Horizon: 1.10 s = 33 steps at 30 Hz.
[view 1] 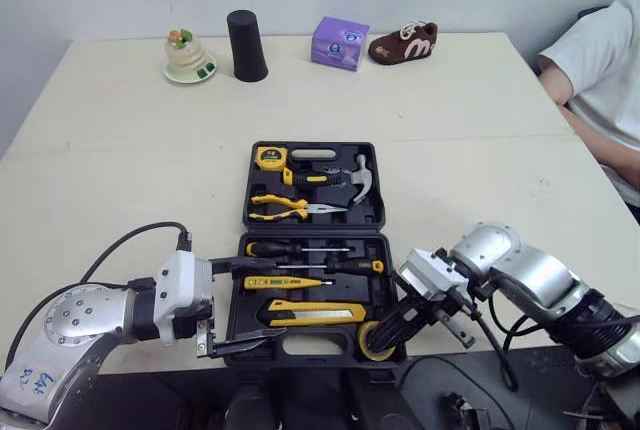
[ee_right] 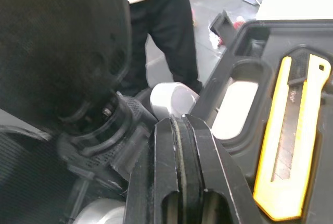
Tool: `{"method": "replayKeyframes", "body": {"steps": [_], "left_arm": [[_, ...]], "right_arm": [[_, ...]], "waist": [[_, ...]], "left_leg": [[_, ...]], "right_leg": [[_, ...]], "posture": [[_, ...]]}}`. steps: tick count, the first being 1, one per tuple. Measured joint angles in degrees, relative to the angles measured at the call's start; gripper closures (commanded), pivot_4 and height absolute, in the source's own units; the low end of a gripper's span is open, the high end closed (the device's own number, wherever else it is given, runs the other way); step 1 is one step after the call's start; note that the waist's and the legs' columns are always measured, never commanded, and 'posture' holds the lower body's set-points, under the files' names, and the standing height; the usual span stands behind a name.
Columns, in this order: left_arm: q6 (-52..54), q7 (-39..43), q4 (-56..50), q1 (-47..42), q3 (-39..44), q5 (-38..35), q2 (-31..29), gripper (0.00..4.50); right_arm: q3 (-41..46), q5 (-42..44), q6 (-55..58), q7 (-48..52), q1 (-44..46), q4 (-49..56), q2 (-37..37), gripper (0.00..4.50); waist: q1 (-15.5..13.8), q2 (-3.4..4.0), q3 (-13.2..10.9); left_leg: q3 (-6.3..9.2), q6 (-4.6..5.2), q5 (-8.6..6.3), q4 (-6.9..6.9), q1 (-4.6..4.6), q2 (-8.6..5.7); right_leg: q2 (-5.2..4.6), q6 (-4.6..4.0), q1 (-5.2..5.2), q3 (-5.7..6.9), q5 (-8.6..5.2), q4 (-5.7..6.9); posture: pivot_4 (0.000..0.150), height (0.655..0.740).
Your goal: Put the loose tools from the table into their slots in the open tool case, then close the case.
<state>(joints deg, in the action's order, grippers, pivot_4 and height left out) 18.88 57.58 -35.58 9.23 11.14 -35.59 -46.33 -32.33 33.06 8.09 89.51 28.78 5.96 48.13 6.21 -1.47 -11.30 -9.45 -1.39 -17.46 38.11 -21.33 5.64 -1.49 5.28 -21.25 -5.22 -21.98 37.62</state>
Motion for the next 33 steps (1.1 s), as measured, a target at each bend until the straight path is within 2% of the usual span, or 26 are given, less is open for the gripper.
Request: {"method": "replayKeyframes", "body": {"steps": [7,14,17,19,21,24,28,31,33], "left_arm": [[0.4,0.2,0.0,0.4,1.1,-0.1,-1.0,0.00],[0.5,0.2,0.0,1.3,2.0,-0.1,-1.1,0.00],[0.5,0.2,0.0,1.5,2.1,-0.1,-1.1,0.00],[0.5,0.1,0.0,1.5,2.1,-0.1,-1.1,0.00],[0.5,-0.3,0.0,1.5,2.4,-0.1,-1.1,0.00],[0.4,-2.1,0.5,1.8,5.1,0.0,-0.3,0.00],[-1.9,-10.1,6.8,-0.6,11.2,2.5,5.2,0.00],[-2.6,-13.0,11.2,-2.0,12.5,5.5,5.2,0.90],[-1.9,-14.7,14.3,-3.5,11.8,7.9,5.0,1.80]], "right_arm": [[1.5,-7.3,-3.1,-0.2,-2.3,-2.9,-3.2,4.49],[2.4,-9.4,1.6,-1.2,-2.9,-1.7,-3.5,4.49],[2.5,-9.9,2.3,-1.4,-3.1,-1.5,-3.5,4.49],[3.2,-9.9,2.1,-1.2,-3.7,-1.3,-3.5,4.49],[4.5,-9.2,2.1,-1.0,-4.8,-0.7,-3.6,4.49],[10.4,-7.2,1.3,-2.6,-5.6,-0.8,-5.0,4.49],[20.3,-2.7,3.3,-5.9,-5.7,2.0,-3.8,4.49],[24.8,-2.1,4.5,-8.7,-6.9,2.9,-3.5,4.50],[26.1,-2.9,4.1,-10.3,-8.4,1.8,-3.6,4.50]], "waist": [[0.0,-0.01,0.0],[-0.1,-0.45,0.3],[-0.3,-0.52,0.3],[-0.5,-0.58,0.4],[-0.8,-0.57,0.4],[-1.4,-0.46,0.3],[-1.7,-0.32,0.2],[-1.7,-0.33,0.2],[-1.7,-0.32,0.2]], "left_leg": [[-0.03,-0.01,0.00,0.01,0.17,0.01],[0.18,-0.07,-0.07,-0.15,0.90,0.00],[0.39,-0.09,-0.19,-0.46,1.26,0.04],[0.40,-0.03,-0.11,-0.81,1.24,0.02],[0.40,-0.06,-0.09,-0.83,1.20,0.02],[0.37,-0.08,-0.11,-0.86,1.03,0.01],[0.38,-0.09,-0.11,-0.87,0.91,0.07],[0.35,-0.09,-0.12,-0.93,0.86,0.06],[0.27,-0.06,-0.15,-0.92,0.80,0.04]], "right_leg": [[0.02,0.00,0.14,0.02,0.00,0.00],[-0.03,-0.07,1.06,0.17,-0.02,-0.28],[-0.03,-0.42,1.64,0.39,-0.02,-0.79],[-0.04,-0.62,1.68,0.45,0.10,-1.20],[-0.04,-0.48,1.64,0.46,0.19,-1.22],[-0.02,-0.37,1.41,0.44,0.24,-1.24],[0.06,-0.35,1.31,0.44,0.22,-1.39],[0.05,-0.34,1.32,0.45,0.22,-1.56],[0.03,-0.32,1.27,0.42,0.22,-1.61]], "posture": [[0.150,0.7400],[0.150,0.7400],[0.150,0.7400],[0.150,0.7400],[0.150,0.7400],[0.150,0.7400],[0.150,0.7400],[0.150,0.7400],[0.150,0.7400]]}}
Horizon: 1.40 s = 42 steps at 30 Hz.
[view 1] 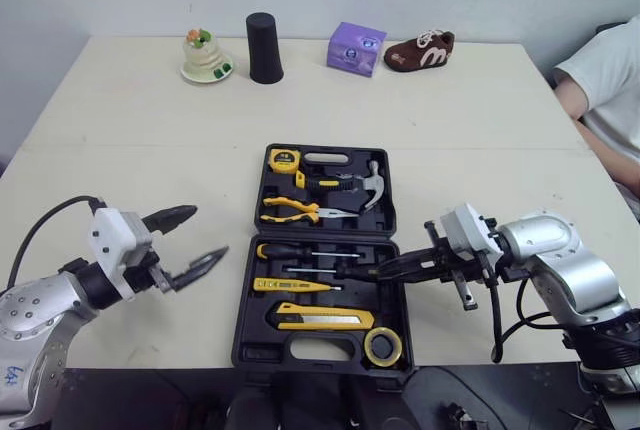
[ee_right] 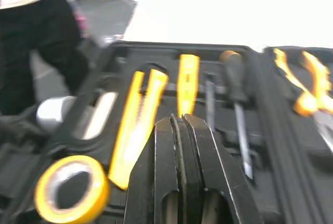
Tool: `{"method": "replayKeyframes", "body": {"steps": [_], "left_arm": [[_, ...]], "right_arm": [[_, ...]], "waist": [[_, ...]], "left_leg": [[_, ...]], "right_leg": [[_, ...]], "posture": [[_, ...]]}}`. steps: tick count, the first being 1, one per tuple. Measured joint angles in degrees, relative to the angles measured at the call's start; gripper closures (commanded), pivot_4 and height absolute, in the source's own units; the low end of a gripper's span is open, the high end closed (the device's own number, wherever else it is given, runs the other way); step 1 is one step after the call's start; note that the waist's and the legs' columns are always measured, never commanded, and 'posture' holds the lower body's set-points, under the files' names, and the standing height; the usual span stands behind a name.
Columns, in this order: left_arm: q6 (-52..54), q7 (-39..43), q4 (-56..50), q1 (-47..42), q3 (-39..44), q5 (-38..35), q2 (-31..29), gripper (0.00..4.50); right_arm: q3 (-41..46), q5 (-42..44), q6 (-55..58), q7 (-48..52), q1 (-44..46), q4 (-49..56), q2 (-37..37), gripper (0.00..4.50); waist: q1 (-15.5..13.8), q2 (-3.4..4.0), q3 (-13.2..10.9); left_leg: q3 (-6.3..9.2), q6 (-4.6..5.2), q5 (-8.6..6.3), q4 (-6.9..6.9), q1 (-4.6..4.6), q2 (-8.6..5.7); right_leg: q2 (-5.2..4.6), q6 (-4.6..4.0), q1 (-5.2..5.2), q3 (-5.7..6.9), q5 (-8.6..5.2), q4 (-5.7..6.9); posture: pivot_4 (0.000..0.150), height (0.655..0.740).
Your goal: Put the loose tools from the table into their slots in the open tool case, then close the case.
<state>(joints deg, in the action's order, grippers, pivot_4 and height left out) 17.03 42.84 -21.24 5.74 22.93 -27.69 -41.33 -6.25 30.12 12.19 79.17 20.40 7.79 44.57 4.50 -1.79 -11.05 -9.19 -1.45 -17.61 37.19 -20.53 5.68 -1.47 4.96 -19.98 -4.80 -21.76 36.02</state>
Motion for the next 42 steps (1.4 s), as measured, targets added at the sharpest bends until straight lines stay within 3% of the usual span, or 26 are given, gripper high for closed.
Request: {"method": "replayKeyframes", "body": {"steps": [6,15,22,42], "left_arm": [[3.4,-1.2,8.4,-6.5,-8.6,4.6,0.1,4.48],[2.7,0.0,16.3,-14.9,-15.9,8.1,2.5,4.48],[2.7,1.0,20.0,-17.8,-19.9,10.2,4.8,4.48],[4.3,-2.1,23.7,-23.4,-21.3,15.2,10.0,4.48]], "right_arm": [[4.5,-6.5,-4.3,-5.6,1.5,-12.0,0.1,4.50],[1.8,-15.6,-8.2,-9.2,2.7,-23.8,-2.5,4.50],[-0.4,-17.7,-10.7,-10.3,4.9,-24.1,-8.0,4.50],[-1.8,-24.2,-13.2,-11.4,16.5,-37.5,-11.9,4.50]], "waist": [[0.0,0.00,0.0],[0.6,0.00,0.0],[0.6,0.00,0.0],[0.3,0.01,0.0]], "left_leg": [[-0.66,0.08,-0.01,0.08,-0.16,-0.04],[-0.97,-0.20,0.26,0.18,-0.16,0.04],[-0.94,-0.29,0.59,0.34,-0.22,0.04],[-0.75,-0.02,0.76,0.79,-0.55,-0.07]], "right_leg": [[0.03,0.24,-0.54,-0.11,0.12,0.20],[0.24,0.29,-1.06,-0.42,0.05,1.02],[0.24,0.29,-1.36,-0.45,0.05,1.67],[0.04,0.44,-1.46,-0.30,0.24,1.95]], "posture": [[0.150,0.7400],[0.150,0.7400],[0.150,0.7400],[0.150,0.7400]]}}
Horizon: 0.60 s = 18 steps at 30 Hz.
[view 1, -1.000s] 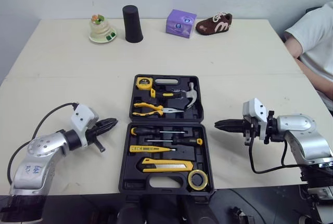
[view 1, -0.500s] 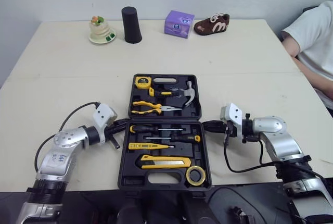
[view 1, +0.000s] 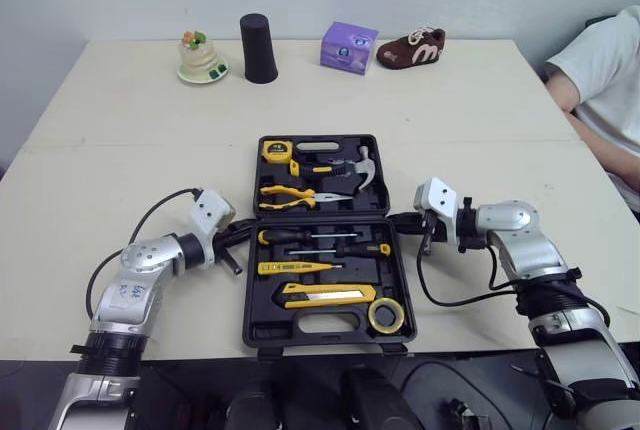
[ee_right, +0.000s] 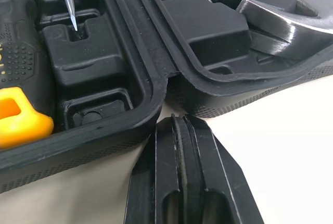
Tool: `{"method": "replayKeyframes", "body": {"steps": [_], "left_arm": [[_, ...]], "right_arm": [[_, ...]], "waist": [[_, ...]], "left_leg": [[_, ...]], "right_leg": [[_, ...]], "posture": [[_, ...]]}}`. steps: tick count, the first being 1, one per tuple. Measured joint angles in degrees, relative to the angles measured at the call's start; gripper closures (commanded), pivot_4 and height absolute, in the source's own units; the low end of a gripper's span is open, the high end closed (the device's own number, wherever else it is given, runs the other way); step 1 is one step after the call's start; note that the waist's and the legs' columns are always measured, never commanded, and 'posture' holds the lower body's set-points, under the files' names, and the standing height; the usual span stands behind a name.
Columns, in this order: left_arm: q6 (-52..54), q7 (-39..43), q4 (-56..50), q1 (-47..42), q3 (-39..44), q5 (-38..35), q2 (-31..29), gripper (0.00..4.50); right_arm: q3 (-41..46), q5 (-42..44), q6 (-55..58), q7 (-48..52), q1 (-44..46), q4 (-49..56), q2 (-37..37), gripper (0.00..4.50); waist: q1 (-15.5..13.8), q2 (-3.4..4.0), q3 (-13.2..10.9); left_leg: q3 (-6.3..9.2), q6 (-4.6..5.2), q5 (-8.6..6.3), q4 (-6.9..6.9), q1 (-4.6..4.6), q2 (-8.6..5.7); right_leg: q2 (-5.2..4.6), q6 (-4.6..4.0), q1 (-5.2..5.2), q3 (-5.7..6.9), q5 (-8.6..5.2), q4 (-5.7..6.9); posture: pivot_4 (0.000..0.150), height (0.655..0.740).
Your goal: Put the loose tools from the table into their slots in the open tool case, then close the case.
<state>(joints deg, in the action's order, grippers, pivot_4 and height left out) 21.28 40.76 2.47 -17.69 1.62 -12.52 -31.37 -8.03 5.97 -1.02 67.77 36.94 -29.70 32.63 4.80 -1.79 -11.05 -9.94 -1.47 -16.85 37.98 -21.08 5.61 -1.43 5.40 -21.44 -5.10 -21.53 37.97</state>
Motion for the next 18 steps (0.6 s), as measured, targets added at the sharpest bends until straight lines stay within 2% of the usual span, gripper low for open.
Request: {"method": "replayKeyframes", "body": {"steps": [3,4,5,7,8,9,11,12,13,14,16,18], "left_arm": [[1.1,0.1,-1.3,0.5,0.2,-0.3,-0.7,4.48],[1.7,0.1,-2.5,1.7,0.8,-0.6,-1.5,3.85],[2.0,0.2,-4.0,3.5,2.1,-1.1,-2.5,3.54],[2.0,0.0,-5.5,6.8,5.7,-2.0,-4.4,2.66],[2.2,-0.6,-5.7,8.2,7.9,-2.3,-5.0,2.30],[2.3,-1.4,-5.8,9.0,9.7,-2.4,-5.4,1.83],[2.8,-3.5,-6.3,9.2,13.3,-3.0,-5.7,0.76],[3.2,-3.9,-6.7,8.9,14.6,-3.5,-6.0,0.43],[4.5,-3.9,-7.4,7.5,16.3,-5.1,-6.4,0.12],[5.9,-3.8,-9.0,5.9,17.3,-6.5,-7.4,0.03],[9.9,-3.7,-11.9,2.7,18.2,-9.2,-9.2,0.03],[18.8,-5.1,-13.0,-1.4,18.4,-12.7,-9.7,0.03]], "right_arm": [[0.0,0.1,0.3,0.1,0.1,-0.1,0.0,4.50],[0.0,0.3,0.9,0.0,0.4,-0.1,-0.1,3.82],[0.4,0.3,1.1,-0.4,0.4,-0.2,0.3,3.48],[1.8,0.5,3.1,-1.1,0.4,-0.3,2.2,2.45],[2.6,0.7,5.2,-1.4,0.4,-0.2,3.4,2.09],[3.5,1.4,8.4,-1.6,0.4,0.3,4.4,1.57],[3.7,2.5,22.3,-1.9,1.2,4.7,7.4,0.37],[3.7,2.7,27.2,-2.2,2.2,6.3,8.2,0.02],[3.5,3.0,36.3,-2.9,4.8,8.8,9.7,0.00],[3.4,3.3,42.2,-3.3,7.6,10.7,10.9,0.00],[3.2,3.9,50.0,-3.5,11.7,14.2,12.1,0.00],[2.5,5.2,58.3,-4.1,14.9,15.4,11.5,0.00]], "waist": [[0.1,0.00,0.0],[0.2,0.00,0.0],[0.4,0.00,0.0],[0.6,0.00,0.0],[0.7,0.00,0.0],[0.7,0.01,0.0],[0.6,0.02,0.0],[0.5,0.03,0.0],[0.5,0.04,0.0],[0.5,0.05,0.0],[0.3,0.04,0.0],[0.2,0.03,0.0]], "left_leg": [[0.00,0.00,0.00,-0.02,-0.01,0.02],[0.00,-0.01,-0.01,-0.05,-0.04,0.02],[-0.04,-0.05,-0.03,-0.09,-0.04,0.04],[-0.03,-0.06,-0.04,-0.17,-0.06,0.05],[-0.02,-0.06,-0.04,-0.17,-0.08,0.07],[0.00,-0.06,-0.04,-0.17,-0.09,0.07],[0.02,-0.06,-0.03,-0.14,-0.14,0.06],[0.03,-0.06,-0.03,-0.13,-0.17,0.06],[0.01,-0.05,-0.03,-0.11,-0.21,0.05],[0.03,-0.06,-0.03,-0.12,-0.24,0.05],[0.06,-0.12,-0.06,-0.28,-0.21,0.05],[0.05,-0.15,-0.07,-0.36,-0.19,0.03]], "right_leg": [[0.00,0.00,-0.01,0.00,0.00,-0.01],[0.00,0.00,-0.04,-0.01,0.00,-0.03],[0.01,-0.01,-0.08,-0.06,-0.01,-0.05],[0.01,-0.04,-0.13,-0.03,-0.03,-0.09],[0.01,-0.06,-0.14,-0.02,-0.04,-0.10],[0.00,-0.08,-0.14,-0.01,-0.05,-0.10],[-0.03,-0.08,-0.19,-0.03,-0.05,-0.07],[-0.04,-0.08,-0.21,-0.03,-0.04,-0.05],[-0.05,-0.08,-0.26,-0.04,-0.04,-0.01],[-0.05,-0.09,-0.30,-0.01,-0.04,-0.02],[-0.02,-0.14,-0.25,0.05,-0.06,-0.13],[0.00,-0.21,-0.26,0.06,-0.11,-0.15]], "posture": [[0.150,0.7400],[0.150,0.7400],[0.150,0.7400],[0.150,0.7400],[0.150,0.7400],[0.150,0.7400],[0.150,0.7400],[0.150,0.7400],[0.150,0.7400],[0.150,0.7400],[0.150,0.7400],[0.150,0.7400]]}}
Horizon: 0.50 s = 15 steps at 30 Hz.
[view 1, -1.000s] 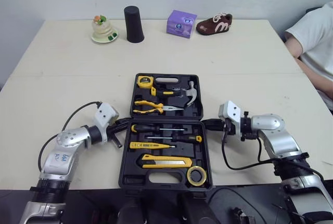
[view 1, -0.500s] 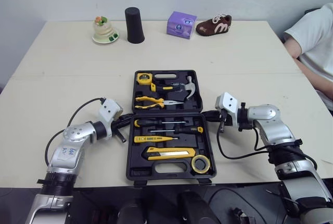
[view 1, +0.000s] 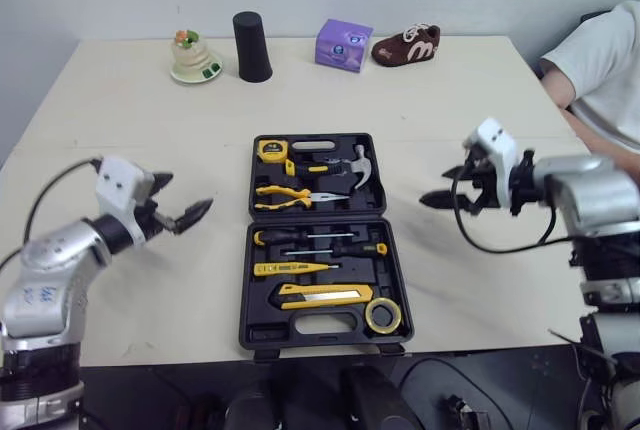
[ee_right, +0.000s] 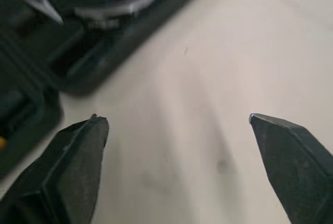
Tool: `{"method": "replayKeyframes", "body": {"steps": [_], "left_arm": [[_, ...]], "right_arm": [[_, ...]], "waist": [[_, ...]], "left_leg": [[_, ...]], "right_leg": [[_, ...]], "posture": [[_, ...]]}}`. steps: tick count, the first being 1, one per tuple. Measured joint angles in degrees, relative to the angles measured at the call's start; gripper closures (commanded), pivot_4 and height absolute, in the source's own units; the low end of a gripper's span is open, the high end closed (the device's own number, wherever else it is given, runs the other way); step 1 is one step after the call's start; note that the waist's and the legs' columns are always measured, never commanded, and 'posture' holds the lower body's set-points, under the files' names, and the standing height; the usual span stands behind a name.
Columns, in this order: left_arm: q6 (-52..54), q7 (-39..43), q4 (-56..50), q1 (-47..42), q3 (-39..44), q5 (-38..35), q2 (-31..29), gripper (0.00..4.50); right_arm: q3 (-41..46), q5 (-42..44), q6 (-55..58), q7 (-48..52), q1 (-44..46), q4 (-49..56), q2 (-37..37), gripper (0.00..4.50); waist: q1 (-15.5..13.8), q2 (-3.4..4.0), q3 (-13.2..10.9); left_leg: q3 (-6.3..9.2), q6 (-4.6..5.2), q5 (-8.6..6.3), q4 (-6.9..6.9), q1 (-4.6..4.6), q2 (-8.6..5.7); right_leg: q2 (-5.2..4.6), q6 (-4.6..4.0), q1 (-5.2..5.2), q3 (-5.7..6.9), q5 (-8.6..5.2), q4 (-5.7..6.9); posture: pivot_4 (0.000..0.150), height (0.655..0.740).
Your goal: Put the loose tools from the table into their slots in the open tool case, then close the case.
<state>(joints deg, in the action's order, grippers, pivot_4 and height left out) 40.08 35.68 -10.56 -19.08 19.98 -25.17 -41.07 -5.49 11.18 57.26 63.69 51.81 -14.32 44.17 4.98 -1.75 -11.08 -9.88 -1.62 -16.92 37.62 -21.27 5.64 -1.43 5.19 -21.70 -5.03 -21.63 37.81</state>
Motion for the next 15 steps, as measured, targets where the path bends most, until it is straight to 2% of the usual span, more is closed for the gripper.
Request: {"method": "replayKeyframes", "body": {"steps": [3,4,6,11,15], "left_arm": [[16.6,-3.3,0.4,-10.4,-2.1,-4.6,0.0,0.03],[21.8,-4.7,0.5,-15.0,-2.8,-6.1,0.5,0.03],[28.0,-6.5,2.4,-19.0,-4.3,-6.5,0.7,0.03],[39.8,-10.6,8.4,-25.4,-10.4,-5.5,3.1,0.03],[41.8,-13.6,11.6,-27.7,-13.2,-3.1,5.3,0.03]], "right_arm": [[-3.0,1.2,10.5,-2.3,5.6,-0.4,-3.1,0.00],[-4.6,1.2,12.9,-3.2,7.7,-0.5,-4.0,0.00],[-5.5,1.4,15.2,-4.5,9.6,-2.1,-5.2,0.00],[-5.8,1.0,17.5,-9.0,13.7,-7.8,-9.6,0.00],[-7.1,0.3,16.7,-12.6,14.5,-11.9,-12.6,0.00]], "waist": [[-0.1,0.00,0.0],[-0.1,0.00,0.0],[0.0,0.00,0.0],[0.2,0.00,0.0],[0.9,0.00,0.0]], "left_leg": [[-0.05,-0.03,0.06,0.05,-0.47,-0.02],[-0.04,-0.03,0.07,0.24,-0.97,-0.01],[-0.07,-0.03,0.07,0.33,-1.08,-0.01],[-0.27,-0.06,0.09,0.47,-1.48,0.02],[-0.28,-0.14,0.19,0.50,-1.52,0.02]], "right_leg": [[0.06,0.00,-0.56,-0.05,0.00,0.14],[0.06,0.01,-1.04,-0.05,0.00,0.29],[0.05,0.02,-1.19,0.00,0.00,0.31],[0.03,0.01,-1.91,0.02,-0.01,0.79],[0.06,0.00,-2.04,0.00,-0.01,1.09]], "posture": [[0.150,0.7400],[0.150,0.7400],[0.150,0.7400],[0.150,0.7400],[0.150,0.7400]]}}
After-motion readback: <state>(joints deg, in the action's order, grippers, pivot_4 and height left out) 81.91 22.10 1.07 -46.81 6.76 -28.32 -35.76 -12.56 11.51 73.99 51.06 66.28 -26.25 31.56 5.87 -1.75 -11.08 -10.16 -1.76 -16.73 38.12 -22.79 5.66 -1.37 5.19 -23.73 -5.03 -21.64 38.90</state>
